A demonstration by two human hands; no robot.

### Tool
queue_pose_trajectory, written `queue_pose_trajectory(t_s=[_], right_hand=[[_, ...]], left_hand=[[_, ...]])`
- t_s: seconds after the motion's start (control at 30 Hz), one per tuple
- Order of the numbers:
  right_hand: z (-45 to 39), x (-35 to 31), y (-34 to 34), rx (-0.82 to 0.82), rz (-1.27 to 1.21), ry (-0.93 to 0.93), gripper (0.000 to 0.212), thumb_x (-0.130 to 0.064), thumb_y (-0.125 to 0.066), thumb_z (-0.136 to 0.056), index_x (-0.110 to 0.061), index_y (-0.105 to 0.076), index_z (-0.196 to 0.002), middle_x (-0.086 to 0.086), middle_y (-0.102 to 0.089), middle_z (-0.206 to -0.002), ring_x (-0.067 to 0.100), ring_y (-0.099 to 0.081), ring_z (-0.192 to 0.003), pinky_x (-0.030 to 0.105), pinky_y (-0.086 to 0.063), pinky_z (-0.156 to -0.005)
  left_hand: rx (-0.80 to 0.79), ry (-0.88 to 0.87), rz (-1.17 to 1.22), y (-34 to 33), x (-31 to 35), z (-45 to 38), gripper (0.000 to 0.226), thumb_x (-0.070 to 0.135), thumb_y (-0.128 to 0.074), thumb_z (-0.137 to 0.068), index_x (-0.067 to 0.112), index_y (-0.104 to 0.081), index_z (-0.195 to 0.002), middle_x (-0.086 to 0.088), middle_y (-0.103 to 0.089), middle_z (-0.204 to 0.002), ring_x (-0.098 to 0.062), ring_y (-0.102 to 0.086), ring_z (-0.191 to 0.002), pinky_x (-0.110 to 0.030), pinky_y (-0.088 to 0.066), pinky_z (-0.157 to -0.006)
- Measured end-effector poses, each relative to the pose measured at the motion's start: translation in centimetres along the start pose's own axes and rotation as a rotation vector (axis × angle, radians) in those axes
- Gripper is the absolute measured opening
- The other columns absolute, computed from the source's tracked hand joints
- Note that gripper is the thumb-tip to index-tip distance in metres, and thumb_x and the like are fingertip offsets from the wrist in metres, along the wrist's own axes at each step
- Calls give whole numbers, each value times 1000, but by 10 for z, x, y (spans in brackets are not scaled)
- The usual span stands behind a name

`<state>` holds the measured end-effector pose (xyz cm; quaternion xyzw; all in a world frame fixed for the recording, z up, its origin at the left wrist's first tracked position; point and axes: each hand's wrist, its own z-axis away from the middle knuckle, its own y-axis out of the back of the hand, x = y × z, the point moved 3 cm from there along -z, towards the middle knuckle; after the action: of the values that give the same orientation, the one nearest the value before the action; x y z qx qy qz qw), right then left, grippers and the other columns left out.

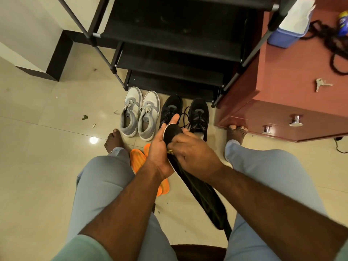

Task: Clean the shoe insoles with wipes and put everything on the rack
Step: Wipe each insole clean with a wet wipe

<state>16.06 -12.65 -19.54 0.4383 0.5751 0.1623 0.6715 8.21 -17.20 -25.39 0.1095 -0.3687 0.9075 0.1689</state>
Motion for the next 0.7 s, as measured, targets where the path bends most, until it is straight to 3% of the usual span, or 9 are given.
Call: queue_pose_trajectory(t_s=[0.1,0.23,0.43,0.6,0.7], right_hand=[[-11,5,4,71,36,-32,30,-13,-43,-82,-6,-71,-89,6,-64,-84,24,-56,-76,34,-51,-65],[-17,2,2,148,41,-125,19,-6,-53,-81,-5,-70,-89,7,-64,-85,25,-57,-77,36,-50,-67],[4,1,0,-24,-37,-9,16,-4,-57,-77,-6,-72,-82,8,-64,-80,26,-60,-76,32,-49,-70],[-14,11,3,52,6,-82,16,-3,-58,-79,-5,-71,-87,8,-63,-84,27,-57,-79,41,-53,-65],[-13,14,2,109,-4,-117,15,-2,-58,-79,-4,-70,-87,9,-62,-84,28,-57,-79,42,-53,-69]], left_hand=[[-30,-15,-12,-5,-3,1,43,48,-31,-104,35,-56,-137,-6,-75,-105,-20,-73,-95,-36,-53,-82],[-21,-32,26,-2,-2,0,46,50,-29,-104,34,-55,-139,-7,-70,-122,-23,-67,-112,-39,-49,-95],[-7,-51,57,1,1,-2,47,59,-35,-99,41,-56,-136,-4,-63,-96,-20,-64,-85,-38,-54,-80],[-1,-35,57,-2,-5,-1,40,52,-37,-102,44,-55,-136,-8,-70,-121,-24,-70,-106,-37,-56,-81],[5,-49,57,-2,-4,-1,41,54,-34,-101,46,-53,-137,-7,-70,-120,-24,-70,-107,-41,-52,-88]])
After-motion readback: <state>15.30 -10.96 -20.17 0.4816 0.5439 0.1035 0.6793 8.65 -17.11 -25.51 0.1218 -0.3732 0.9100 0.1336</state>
